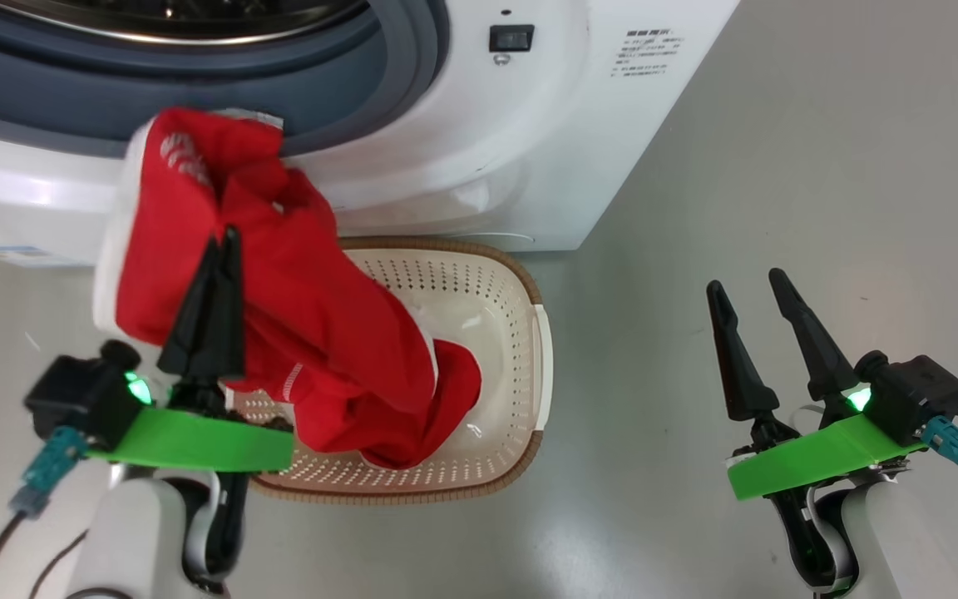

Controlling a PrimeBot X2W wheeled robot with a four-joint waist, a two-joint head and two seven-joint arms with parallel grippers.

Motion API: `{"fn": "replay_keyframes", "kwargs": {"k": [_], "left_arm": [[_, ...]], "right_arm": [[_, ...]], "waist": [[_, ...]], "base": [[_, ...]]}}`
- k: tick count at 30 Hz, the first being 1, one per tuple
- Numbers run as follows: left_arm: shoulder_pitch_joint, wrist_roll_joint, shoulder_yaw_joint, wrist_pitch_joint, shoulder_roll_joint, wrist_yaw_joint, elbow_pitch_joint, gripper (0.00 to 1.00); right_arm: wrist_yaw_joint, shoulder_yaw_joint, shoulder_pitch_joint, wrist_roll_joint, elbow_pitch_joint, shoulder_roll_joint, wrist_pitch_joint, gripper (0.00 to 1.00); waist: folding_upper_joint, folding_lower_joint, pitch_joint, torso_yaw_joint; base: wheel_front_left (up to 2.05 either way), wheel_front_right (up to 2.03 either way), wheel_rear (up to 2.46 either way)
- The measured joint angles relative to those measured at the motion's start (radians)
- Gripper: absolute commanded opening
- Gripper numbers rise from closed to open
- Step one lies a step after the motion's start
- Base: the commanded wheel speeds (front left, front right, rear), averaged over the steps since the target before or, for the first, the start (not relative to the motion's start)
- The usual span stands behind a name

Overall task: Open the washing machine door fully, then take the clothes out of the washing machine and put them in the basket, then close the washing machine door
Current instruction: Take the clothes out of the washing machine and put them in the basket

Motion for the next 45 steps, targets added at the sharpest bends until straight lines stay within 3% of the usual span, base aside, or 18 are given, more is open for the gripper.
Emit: {"fn": "replay_keyframes", "kwargs": {"k": [23, 30, 32, 34, 35, 36, 37, 45], "left_arm": [[-0.201, -0.070, -0.210, 0.001, 0.022, -0.001, 0.554, 0.00], [-0.274, -0.094, -0.263, 0.001, 0.039, -0.001, 0.665, 0.00], [-0.285, -0.101, -0.268, 0.001, 0.043, -0.001, 0.686, 0.10], [-0.295, -0.108, -0.272, 0.001, 0.048, -0.001, 0.706, 0.43], [-0.299, -0.109, -0.272, 0.001, 0.051, -0.001, 0.712, 0.72], [-0.303, -0.109, -0.272, 0.001, 0.053, -0.001, 0.715, 0.91], [-0.305, -0.112, -0.272, 0.001, 0.054, -0.001, 0.715, 1.00], [-0.307, -0.127, -0.266, 0.001, 0.054, -0.001, 0.707, 1.00]], "right_arm": [[0.000, 0.004, -0.049, 0.007, -0.026, 0.000, 0.000, 1.00], [0.000, 0.003, -0.067, 0.007, -0.027, 0.000, 0.000, 1.00], [0.000, 0.003, -0.069, 0.007, -0.028, 0.000, 0.000, 1.00], [0.000, 0.003, -0.069, 0.007, -0.028, 0.000, 0.000, 1.00], [0.000, 0.003, -0.069, 0.007, -0.028, 0.000, 0.000, 1.00], [0.000, 0.002, -0.069, 0.007, -0.028, 0.000, 0.000, 1.00], [0.000, 0.001, -0.070, 0.007, -0.028, 0.000, 0.000, 1.00], [0.000, -0.002, -0.070, 0.007, -0.024, 0.000, 0.000, 1.00]], "waist": [[0.0000, 0.0000, 0.132, -0.045], [0.0000, 0.0000, 0.166, -0.056], [0.0000, 0.0000, 0.171, -0.059], [0.0000, 0.0000, 0.175, -0.060], [0.0000, 0.0000, 0.176, -0.061], [0.0000, 0.0000, 0.176, -0.061], [0.0000, 0.0000, 0.175, -0.061], [0.0000, 0.0000, 0.155, -0.054]], "base": [[0.00, 0.00, 0.00], [0.00, 0.00, 0.00], [0.00, 0.00, 0.00], [0.00, 0.00, 0.00], [0.00, 0.00, 0.00], [0.00, 0.00, 0.00], [0.00, 0.00, 0.00], [0.00, 0.00, 0.00]]}}
